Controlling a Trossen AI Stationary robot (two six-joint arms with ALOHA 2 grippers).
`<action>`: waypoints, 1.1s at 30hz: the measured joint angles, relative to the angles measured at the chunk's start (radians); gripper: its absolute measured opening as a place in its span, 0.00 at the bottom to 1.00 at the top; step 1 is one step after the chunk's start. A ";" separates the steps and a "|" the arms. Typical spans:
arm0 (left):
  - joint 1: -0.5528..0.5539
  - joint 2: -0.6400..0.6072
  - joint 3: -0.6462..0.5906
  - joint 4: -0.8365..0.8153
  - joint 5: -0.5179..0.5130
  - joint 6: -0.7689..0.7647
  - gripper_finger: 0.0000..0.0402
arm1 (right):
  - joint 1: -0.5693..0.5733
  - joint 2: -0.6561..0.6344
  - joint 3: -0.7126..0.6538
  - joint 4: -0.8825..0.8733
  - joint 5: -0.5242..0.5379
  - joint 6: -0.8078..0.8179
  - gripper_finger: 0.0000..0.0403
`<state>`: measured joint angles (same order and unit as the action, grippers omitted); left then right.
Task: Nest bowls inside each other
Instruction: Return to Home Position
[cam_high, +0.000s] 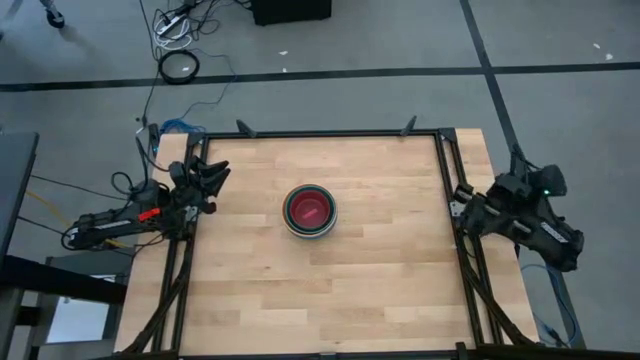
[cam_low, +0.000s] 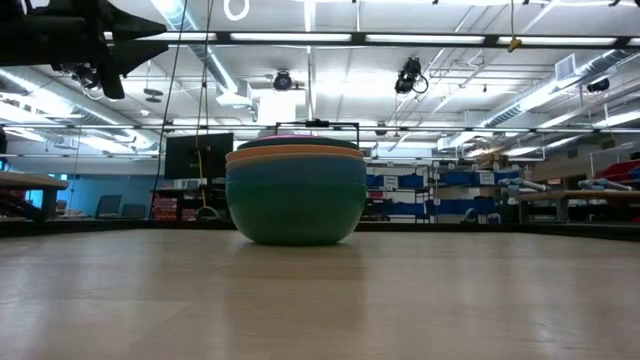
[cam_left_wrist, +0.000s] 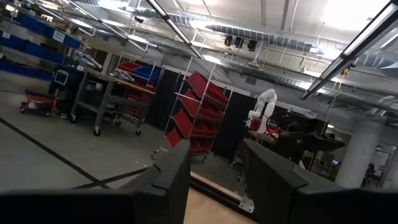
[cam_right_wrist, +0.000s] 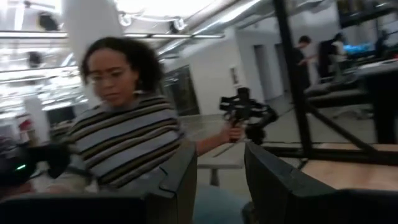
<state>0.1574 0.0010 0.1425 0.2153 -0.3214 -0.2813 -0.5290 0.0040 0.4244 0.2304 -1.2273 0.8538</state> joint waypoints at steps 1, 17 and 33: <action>0.000 0.000 0.000 0.000 0.000 -0.002 0.38 | 0.004 0.000 0.000 0.009 -0.013 0.014 0.31; 0.000 0.000 0.000 -0.001 0.000 -0.012 0.38 | 0.000 0.000 -0.250 0.240 0.229 -0.219 0.31; 0.001 0.000 0.000 0.010 -0.023 -0.007 0.38 | -0.018 0.000 -0.362 0.850 0.181 0.347 0.31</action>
<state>0.1581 0.0013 0.1425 0.2249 -0.3443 -0.2882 -0.5469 0.0044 0.0621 1.0803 -1.0465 1.2012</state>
